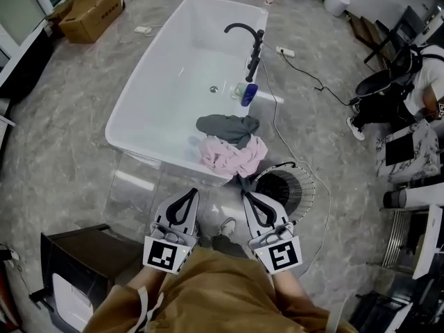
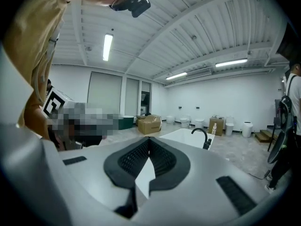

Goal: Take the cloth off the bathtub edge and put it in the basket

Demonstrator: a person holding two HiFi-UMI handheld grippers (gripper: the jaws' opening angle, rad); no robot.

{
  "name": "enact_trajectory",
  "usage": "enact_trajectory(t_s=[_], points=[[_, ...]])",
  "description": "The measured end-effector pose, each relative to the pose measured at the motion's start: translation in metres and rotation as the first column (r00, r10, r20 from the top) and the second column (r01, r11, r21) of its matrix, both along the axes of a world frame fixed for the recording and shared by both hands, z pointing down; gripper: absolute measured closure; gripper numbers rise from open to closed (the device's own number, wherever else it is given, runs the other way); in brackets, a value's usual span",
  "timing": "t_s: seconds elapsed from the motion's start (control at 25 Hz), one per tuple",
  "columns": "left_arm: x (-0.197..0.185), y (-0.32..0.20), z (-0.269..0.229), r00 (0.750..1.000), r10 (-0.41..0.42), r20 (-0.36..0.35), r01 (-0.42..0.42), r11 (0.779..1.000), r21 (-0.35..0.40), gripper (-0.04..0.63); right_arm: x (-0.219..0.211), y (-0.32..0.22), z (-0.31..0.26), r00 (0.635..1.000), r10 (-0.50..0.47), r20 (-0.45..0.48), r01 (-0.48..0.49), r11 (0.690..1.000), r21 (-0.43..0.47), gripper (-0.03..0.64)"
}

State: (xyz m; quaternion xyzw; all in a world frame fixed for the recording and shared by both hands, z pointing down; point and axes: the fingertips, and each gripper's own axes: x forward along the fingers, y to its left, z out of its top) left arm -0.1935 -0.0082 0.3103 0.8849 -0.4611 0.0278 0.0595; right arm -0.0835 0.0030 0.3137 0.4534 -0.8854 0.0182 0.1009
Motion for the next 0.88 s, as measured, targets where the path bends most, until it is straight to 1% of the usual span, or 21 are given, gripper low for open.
enact_trajectory(t_s=[0.16, 0.28, 0.44, 0.56, 0.76, 0.88], points=[[0.003, -0.025, 0.010, 0.998, -0.058, 0.013, 0.058, 0.998, 0.012, 0.588, 0.009, -0.025, 0.040, 0.997, -0.035, -0.066, 0.031, 0.998, -0.059, 0.612], [0.008, -0.040, 0.019, 0.997, -0.073, 0.019, 0.073, 0.997, 0.005, 0.588, 0.014, -0.043, 0.059, 0.995, -0.036, -0.093, 0.029, 0.997, -0.072, 0.612], [0.014, -0.052, 0.044, 0.996, -0.084, 0.010, 0.084, 0.996, -0.029, 0.588, 0.018, -0.065, 0.083, 0.994, -0.046, -0.102, 0.038, 0.996, -0.079, 0.609], [0.014, -0.058, 0.073, 0.995, -0.100, 0.012, 0.101, 0.993, -0.062, 0.588, 0.015, -0.077, 0.110, 0.990, -0.070, -0.123, 0.058, 0.993, -0.099, 0.606], [0.016, -0.069, 0.124, 0.994, -0.104, 0.013, 0.105, 0.989, -0.105, 0.588, 0.015, -0.097, 0.171, 0.983, -0.089, -0.160, 0.060, 0.982, -0.181, 0.539], [0.015, -0.071, 0.150, 0.994, -0.108, 0.013, 0.109, 0.985, -0.135, 0.588, 0.016, -0.107, 0.201, 0.977, -0.102, -0.189, 0.060, 0.975, -0.215, 0.509]])
